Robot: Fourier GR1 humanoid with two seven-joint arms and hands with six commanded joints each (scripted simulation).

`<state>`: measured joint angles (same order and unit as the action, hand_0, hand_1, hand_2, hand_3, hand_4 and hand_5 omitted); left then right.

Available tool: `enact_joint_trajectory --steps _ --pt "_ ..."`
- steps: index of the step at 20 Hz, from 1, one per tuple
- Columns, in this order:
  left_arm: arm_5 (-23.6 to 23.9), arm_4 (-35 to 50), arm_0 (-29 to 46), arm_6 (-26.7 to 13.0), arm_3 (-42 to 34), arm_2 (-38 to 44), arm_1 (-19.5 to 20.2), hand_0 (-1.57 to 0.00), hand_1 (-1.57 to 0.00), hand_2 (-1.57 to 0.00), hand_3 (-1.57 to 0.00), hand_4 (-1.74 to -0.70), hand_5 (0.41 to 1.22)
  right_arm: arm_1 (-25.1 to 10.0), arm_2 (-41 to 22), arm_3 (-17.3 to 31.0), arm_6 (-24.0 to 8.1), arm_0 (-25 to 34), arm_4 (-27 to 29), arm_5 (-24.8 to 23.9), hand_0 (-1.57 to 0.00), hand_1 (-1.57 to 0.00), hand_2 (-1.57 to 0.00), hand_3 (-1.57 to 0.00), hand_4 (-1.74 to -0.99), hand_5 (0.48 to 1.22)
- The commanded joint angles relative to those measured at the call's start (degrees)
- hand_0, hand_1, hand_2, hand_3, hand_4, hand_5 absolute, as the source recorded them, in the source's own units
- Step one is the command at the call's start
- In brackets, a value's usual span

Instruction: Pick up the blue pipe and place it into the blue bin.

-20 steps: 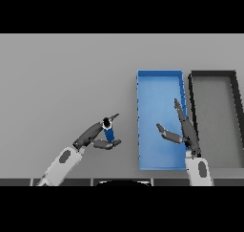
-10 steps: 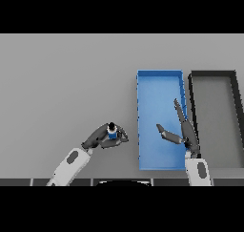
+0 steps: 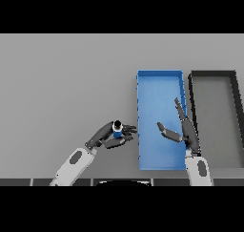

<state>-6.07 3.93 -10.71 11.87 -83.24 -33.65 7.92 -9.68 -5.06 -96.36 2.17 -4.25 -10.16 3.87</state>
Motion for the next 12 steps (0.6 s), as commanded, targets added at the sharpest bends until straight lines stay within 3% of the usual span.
enact_joint_trajectory --steps 1,7,12 --pt "0.0 -0.1 0.2 0.6 -1.1 -0.2 -0.5 -1.53 -1.54 -1.54 -1.54 -1.48 1.209 -0.3 0.2 -0.1 1.1 -0.4 0.1 0.2 0.00 0.00 0.00 0.00 -1.151 0.550" --pt "-0.5 -0.9 -2.1 -4.7 -6.9 -0.3 -1.7 -1.56 -1.56 -1.56 -1.56 -1.47 1.218 -0.7 -0.1 0.4 2.1 -0.7 -1.1 -0.2 0.00 0.00 0.00 0.00 -1.128 0.564" --pt "-2.9 -0.9 -2.9 -7.3 -7.0 0.6 -1.9 -1.57 -1.57 -1.57 -1.57 -1.47 1.220 -0.4 0.2 0.1 2.3 -0.8 -0.8 -0.5 0.00 0.00 0.00 0.00 -1.124 0.578"
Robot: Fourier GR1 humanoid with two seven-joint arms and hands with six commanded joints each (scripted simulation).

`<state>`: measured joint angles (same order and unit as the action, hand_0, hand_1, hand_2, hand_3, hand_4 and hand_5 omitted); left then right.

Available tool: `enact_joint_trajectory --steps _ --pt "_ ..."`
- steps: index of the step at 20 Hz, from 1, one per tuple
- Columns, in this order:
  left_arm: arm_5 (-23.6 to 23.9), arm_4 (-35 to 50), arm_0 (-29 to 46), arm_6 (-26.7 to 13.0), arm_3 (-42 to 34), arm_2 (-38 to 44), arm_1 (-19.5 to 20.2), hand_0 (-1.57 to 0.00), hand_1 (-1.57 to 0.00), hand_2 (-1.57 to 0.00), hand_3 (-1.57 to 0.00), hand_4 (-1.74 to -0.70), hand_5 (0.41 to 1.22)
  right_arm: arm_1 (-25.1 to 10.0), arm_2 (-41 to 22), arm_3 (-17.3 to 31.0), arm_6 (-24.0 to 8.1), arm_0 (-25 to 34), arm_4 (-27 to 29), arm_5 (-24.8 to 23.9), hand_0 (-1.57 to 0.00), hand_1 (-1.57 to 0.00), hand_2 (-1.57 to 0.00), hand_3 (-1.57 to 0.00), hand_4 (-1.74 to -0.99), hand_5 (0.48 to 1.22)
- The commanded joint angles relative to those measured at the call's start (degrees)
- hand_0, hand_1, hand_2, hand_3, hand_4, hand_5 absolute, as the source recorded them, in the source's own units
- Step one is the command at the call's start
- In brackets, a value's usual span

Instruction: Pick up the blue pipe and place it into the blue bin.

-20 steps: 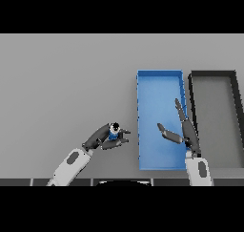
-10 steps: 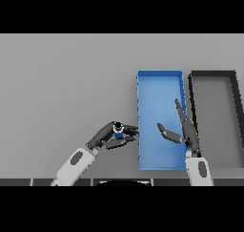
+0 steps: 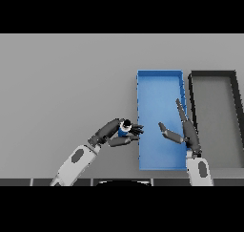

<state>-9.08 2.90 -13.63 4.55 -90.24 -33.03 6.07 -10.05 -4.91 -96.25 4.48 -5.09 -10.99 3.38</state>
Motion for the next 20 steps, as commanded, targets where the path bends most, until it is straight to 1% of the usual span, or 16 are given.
enact_joint_trajectory --steps 1,4,5,7,8,9,10,11,12,14,16,17,18,19,20 --pt "-0.1 -0.2 -0.1 -0.1 0.3 0.1 -0.4 -1.57 -1.57 -1.57 -1.57 -1.47 1.220 0.3 0.1 -0.1 0.5 -0.2 0.0 -0.4 0.00 0.00 0.00 0.00 -1.124 0.578" --pt "-0.6 -0.5 0.6 -0.9 -1.2 0.3 -0.7 -1.57 -1.57 -1.57 -1.57 -1.47 1.220 0.8 -0.1 -0.5 1.3 -1.3 -0.4 -0.9 0.00 0.00 0.00 0.00 -1.123 0.578" --pt "-0.9 -0.6 0.8 -0.7 -1.3 0.6 -0.4 -1.57 -1.57 -1.57 -1.57 -1.47 1.220 0.8 0.1 -0.8 1.0 -1.2 -0.2 -1.0 0.00 0.00 0.00 0.00 -1.133 0.578" --pt "-1.6 -0.7 0.5 -1.1 -0.3 1.3 -0.8 -1.57 -1.57 -1.57 -1.57 -1.47 1.220 1.5 -0.8 -1.7 1.8 -2.6 -1.1 -1.5 0.00 0.00 0.00 0.00 -1.185 0.578" --pt "-1.5 -1.3 1.0 -0.9 -1.2 0.8 -1.2 -1.57 -1.57 -1.57 -1.57 -1.47 1.220 1.4 -0.6 -1.5 1.9 -2.3 -0.9 -1.5 0.00 0.00 0.00 0.00 -1.191 0.577" --pt "-1.8 -1.5 1.1 -0.7 -0.7 1.1 -1.1 -1.57 -1.57 -1.57 -1.57 -1.47 1.221 1.2 0.0 -2.1 2.4 -2.4 0.5 -0.9 0.00 -0.01 0.00 0.00 -1.194 0.572" --pt "-2.3 -1.7 1.4 -0.2 -0.9 1.5 -0.6 -1.57 -1.57 -1.57 -1.57 -1.47 1.221 1.1 0.5 -2.1 3.6 -2.2 2.4 0.2 0.00 -0.02 -0.02 0.00 -1.178 0.569" --pt "-2.4 -1.9 1.2 -0.4 -0.8 1.5 -1.1 -1.57 -1.57 -1.57 -1.57 -1.47 1.221 0.8 1.3 -3.2 5.8 -1.7 5.6 1.9 0.00 -0.02 -0.03 0.00 -1.166 0.571" --pt "-2.7 -1.6 1.1 -0.5 -0.9 1.9 -1.3 -1.57 -1.57 -1.57 -1.57 -1.47 1.221 0.5 1.6 -4.4 7.5 -1.7 8.4 4.1 0.00 -0.02 -0.03 0.00 -1.172 0.579" --pt "-3.0 -2.6 1.3 -0.5 -0.6 1.7 -1.8 -1.57 -1.57 -1.57 -1.57 -1.47 1.221 -1.4 1.6 -7.5 7.7 -0.3 11.8 7.2 0.00 -0.01 -0.02 0.00 -1.169 0.597" --pt "-3.2 -2.8 0.8 -1.7 -1.0 2.3 -2.3 -1.57 -1.57 -1.57 -1.57 -1.47 1.221 -5.1 0.9 -12.3 4.0 1.2 14.5 10.7 0.00 -0.01 -0.01 0.00 -1.165 0.589" --pt "-3.3 -3.2 1.0 -1.5 -0.8 2.3 -2.4 -1.57 -1.57 -1.57 -1.57 -1.47 1.221 -6.5 0.6 -14.4 1.0 2.4 16.6 12.1 0.00 0.00 -0.01 0.00 -1.171 0.579" --pt "-3.3 -4.0 1.6 -1.3 -1.3 1.9 -2.6 -1.57 -1.57 -1.57 -1.57 -1.47 1.221 -7.7 -0.4 -15.8 -1.3 3.4 17.8 13.8 0.00 0.00 -0.01 0.00 -1.177 0.567" --pt "-3.7 -4.0 2.3 -1.1 -1.9 2.1 -2.2 -1.57 -1.57 -1.57 -1.57 -1.47 1.221 -8.9 -1.6 -18.1 -3.5 4.2 18.1 14.8 0.00 0.00 -0.01 0.00 -1.185 0.554" --pt "-4.0 -4.5 1.8 -1.1 -0.9 2.5 -2.1 -1.57 -1.57 -1.57 -1.57 -1.47 1.221 -10.0 -2.4 -18.9 -4.5 5.1 17.6 15.6 0.00 0.00 0.00 0.00 -1.194 0.543"
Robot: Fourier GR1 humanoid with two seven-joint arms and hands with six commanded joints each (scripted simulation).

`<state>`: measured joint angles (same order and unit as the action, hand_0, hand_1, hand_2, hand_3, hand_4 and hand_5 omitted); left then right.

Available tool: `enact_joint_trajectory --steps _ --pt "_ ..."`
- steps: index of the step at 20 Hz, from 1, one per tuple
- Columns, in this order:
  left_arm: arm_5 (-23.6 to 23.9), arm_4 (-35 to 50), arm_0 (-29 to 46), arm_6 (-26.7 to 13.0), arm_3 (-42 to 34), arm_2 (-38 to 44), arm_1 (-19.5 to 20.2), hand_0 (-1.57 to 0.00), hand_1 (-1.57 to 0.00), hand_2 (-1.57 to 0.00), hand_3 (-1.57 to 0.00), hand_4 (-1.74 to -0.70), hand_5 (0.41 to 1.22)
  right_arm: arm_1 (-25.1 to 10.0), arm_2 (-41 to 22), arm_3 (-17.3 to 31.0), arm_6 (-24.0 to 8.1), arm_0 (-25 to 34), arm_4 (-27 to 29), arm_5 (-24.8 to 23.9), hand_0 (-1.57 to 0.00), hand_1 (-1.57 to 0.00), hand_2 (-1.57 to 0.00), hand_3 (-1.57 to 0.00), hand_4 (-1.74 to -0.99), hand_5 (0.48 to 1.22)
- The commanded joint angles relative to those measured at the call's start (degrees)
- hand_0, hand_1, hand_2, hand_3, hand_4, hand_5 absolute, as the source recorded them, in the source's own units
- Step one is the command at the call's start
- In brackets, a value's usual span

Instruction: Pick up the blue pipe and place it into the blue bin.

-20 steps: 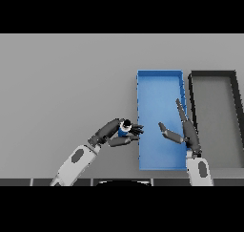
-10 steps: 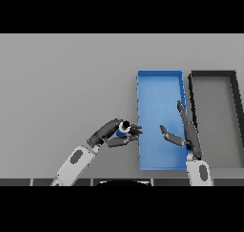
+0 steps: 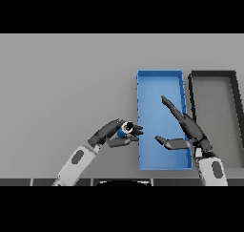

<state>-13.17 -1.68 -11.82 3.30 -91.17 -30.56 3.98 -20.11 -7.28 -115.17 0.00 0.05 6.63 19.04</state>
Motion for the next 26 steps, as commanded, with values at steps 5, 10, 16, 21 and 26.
enact_joint_trajectory --steps 5,10,16,21,26 --pt "-1.0 -1.1 1.1 0.6 -1.3 0.2 -0.5 -1.57 -1.57 -1.57 -1.57 -1.47 1.221 -2.5 -4.7 -4.4 -5.3 4.7 1.9 4.0 0.00 0.00 0.00 0.00 -1.256 0.523" --pt "-2.0 -1.3 0.1 -1.7 -1.0 1.5 -1.8 -1.57 -1.57 -1.57 -1.57 -1.47 1.221 -1.1 -8.5 -3.8 -12.1 9.9 5.8 5.8 0.00 0.00 0.00 0.00 -1.227 0.528" --pt "-5.0 -1.0 1.2 -0.4 -0.5 2.4 -2.5 -1.57 -1.57 -1.57 -1.57 -1.48 1.221 2.9 -13.8 1.1 -16.4 18.1 4.3 8.0 0.00 0.00 0.00 0.00 -1.192 0.514" --pt "-6.9 -0.9 -0.5 -0.3 0.7 4.0 -3.7 -1.57 -1.57 -1.57 -1.57 -1.46 1.221 5.7 -15.0 6.2 -18.1 23.3 4.9 9.8 0.00 -0.03 -0.05 -0.01 -1.215 0.513" --pt "-6.6 -1.7 0.9 -3.9 0.5 3.8 -5.6 -1.57 -1.57 -1.54 -1.16 -1.63 1.221 7.7 -15.8 9.3 -18.9 27.3 4.8 10.9 -0.82 -0.84 -0.84 -0.66 -1.446 0.527"
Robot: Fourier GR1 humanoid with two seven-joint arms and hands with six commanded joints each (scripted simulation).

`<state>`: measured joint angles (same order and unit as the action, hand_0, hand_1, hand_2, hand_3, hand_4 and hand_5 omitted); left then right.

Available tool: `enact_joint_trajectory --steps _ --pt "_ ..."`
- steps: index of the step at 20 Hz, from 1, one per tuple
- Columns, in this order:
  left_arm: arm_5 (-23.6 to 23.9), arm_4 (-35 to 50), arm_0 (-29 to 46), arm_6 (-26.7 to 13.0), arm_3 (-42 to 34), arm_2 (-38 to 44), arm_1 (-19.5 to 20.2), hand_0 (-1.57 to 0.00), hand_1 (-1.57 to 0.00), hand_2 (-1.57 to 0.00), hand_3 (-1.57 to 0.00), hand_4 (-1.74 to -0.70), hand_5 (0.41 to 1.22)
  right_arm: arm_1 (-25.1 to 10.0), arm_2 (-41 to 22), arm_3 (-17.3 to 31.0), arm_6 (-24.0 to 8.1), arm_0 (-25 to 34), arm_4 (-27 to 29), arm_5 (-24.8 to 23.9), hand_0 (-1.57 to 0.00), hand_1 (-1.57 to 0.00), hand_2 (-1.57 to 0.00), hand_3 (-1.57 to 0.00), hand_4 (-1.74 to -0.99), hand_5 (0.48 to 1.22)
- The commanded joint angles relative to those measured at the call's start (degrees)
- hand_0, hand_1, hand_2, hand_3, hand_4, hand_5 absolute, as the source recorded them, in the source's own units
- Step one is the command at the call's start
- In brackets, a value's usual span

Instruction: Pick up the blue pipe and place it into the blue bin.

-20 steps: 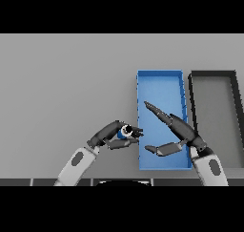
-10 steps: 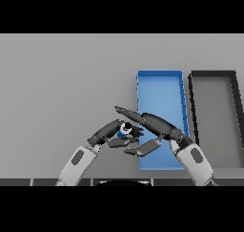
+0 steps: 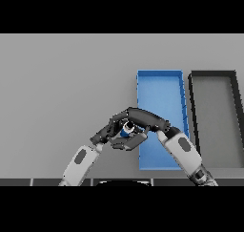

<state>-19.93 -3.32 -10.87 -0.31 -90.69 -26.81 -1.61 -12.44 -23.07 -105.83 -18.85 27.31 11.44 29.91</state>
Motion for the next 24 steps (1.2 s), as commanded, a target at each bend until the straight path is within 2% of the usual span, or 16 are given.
enact_joint_trajectory --steps 1,2,3,4,5,6,7,8,11,13,15,16,17,19,21,24 --pt "-0.3 0.1 -0.4 1.4 0.2 0.9 0.5 -1.57 -1.57 -1.54 -1.21 -1.65 1.221 0.9 -0.6 0.2 0.1 0.5 -0.5 -0.5 -0.97 -0.98 -0.99 -0.79 -1.496 0.555" --pt "-0.9 0.0 -0.2 2.5 0.4 1.0 0.6 -1.57 -1.57 -1.55 -1.23 -1.67 1.221 1.3 -0.7 -0.1 0.5 -0.3 0.3 -0.5 -1.09 -1.10 -1.10 -0.90 -1.537 0.600" --pt "-0.9 -0.1 -0.1 2.4 0.2 1.1 0.4 -1.57 -1.57 -1.55 -1.27 -1.68 1.221 2.0 -0.5 0.1 1.0 -0.9 1.6 -0.7 -1.19 -1.19 -1.20 -1.03 -1.513 0.671" --pt "-1.0 -0.5 -0.4 2.5 0.6 1.2 0.1 -1.57 -1.57 -1.56 -1.31 -1.69 1.221 2.2 -0.2 -0.2 1.1 -1.4 2.6 -0.9 -1.26 -1.27 -1.27 -1.14 -1.495 0.781" --pt "-1.1 -0.6 -0.6 1.4 0.0 1.2 -0.2 -1.57 -1.57 -1.56 -1.33 -1.70 1.221 2.5 -0.3 0.0 2.3 -1.5 2.3 -0.9 -1.32 -1.33 -1.33 -1.23 -1.481 0.869" --pt "-1.5 -0.5 -0.7 2.4 0.2 1.5 -0.1 -1.57 -1.57 -1.56 -1.32 -1.71 1.221 2.7 -0.6 -0.7 2.7 -1.7 1.2 -1.4 -1.37 -1.38 -1.38 -1.29 -1.475 0.940" --pt "-1.6 -0.7 -0.2 2.3 0.3 1.2 -0.5 -1.57 -1.57 -1.55 -1.37 -1.72 1.221 2.7 -0.8 -0.5 4.6 -2.1 -0.3 -1.2 -1.41 -1.42 -1.42 -1.35 -1.474 0.996" --pt "-1.4 -1.1 -0.2 2.7 0.8 1.4 -0.8 -1.57 -1.57 -1.54 -1.41 -1.72 1.221 2.6 -0.8 -0.7 4.7 -2.4 -1.0 -1.0 -1.44 -1.45 -1.45 -1.39 -1.477 1.041" --pt "-0.8 -2.5 0.1 4.9 1.4 1.5 -1.0 -1.57 -1.57 -1.55 -1.43 -1.73 1.221 4.7 -1.0 -0.2 4.7 -3.4 -0.9 -0.1 -1.51 -1.51 -1.51 -1.48 -1.488 1.129" --pt "-1.1 -2.3 -0.1 2.9 0.2 1.6 -1.2 -1.57 -1.57 -1.56 -1.43 -1.73 1.221 5.3 -0.2 -1.1 3.8 -4.5 1.2 -0.4 -1.53 -1.53 -1.53 -1.51 -1.492 1.162" --pt "-1.3 -2.9 0.4 3.4 0.2 1.5 -1.3 -1.57 -1.57 -1.56 -1.43 -1.73 1.221 6.2 -0.1 -1.6 2.6 -5.4 1.7 -0.5 -1.54 -1.55 -1.55 -1.53 -1.494 1.183" --pt "-1.3 -3.1 0.4 4.2 0.2 1.9 -0.8 -1.57 -1.57 -1.57 -1.26 -1.73 1.221 6.8 0.4 -1.3 1.8 -5.1 1.7 -0.5 -1.55 -1.55 -1.55 -1.54 -1.495 1.191" --pt "-1.2 -3.5 0.2 4.0 -0.3 2.0 -0.9 -1.45 -1.37 -1.34 -1.05 -1.63 1.221 7.0 0.8 -1.6 2.2 -4.9 1.2 -0.7 -1.55 -1.55 -1.55 -1.55 -1.496 1.197" --pt "-2.9 -4.5 -0.2 3.7 -0.4 2.5 0.2 -0.94 -0.88 -0.85 -0.67 -1.41 1.221 7.8 0.9 -1.8 2.4 -5.3 0.2 -1.0 -1.56 -1.56 -1.56 -1.56 -1.497 1.206" --pt "-5.1 -5.7 0.3 4.2 -0.2 2.6 0.5 -0.60 -0.56 -0.55 -0.43 -1.25 1.221 8.8 0.7 -1.6 1.4 -5.3 -0.8 -0.8 -1.56 -1.56 -1.56 -1.56 -1.498 1.211" --pt "-6.6 -6.1 -0.9 1.5 0.5 3.4 -0.4 -0.31 -0.29 -0.28 -0.22 -1.09 0.984 10.2 0.8 -2.6 0.0 -5.8 -1.7 -1.0 -1.57 -1.57 -1.57 -1.57 -1.498 1.216"
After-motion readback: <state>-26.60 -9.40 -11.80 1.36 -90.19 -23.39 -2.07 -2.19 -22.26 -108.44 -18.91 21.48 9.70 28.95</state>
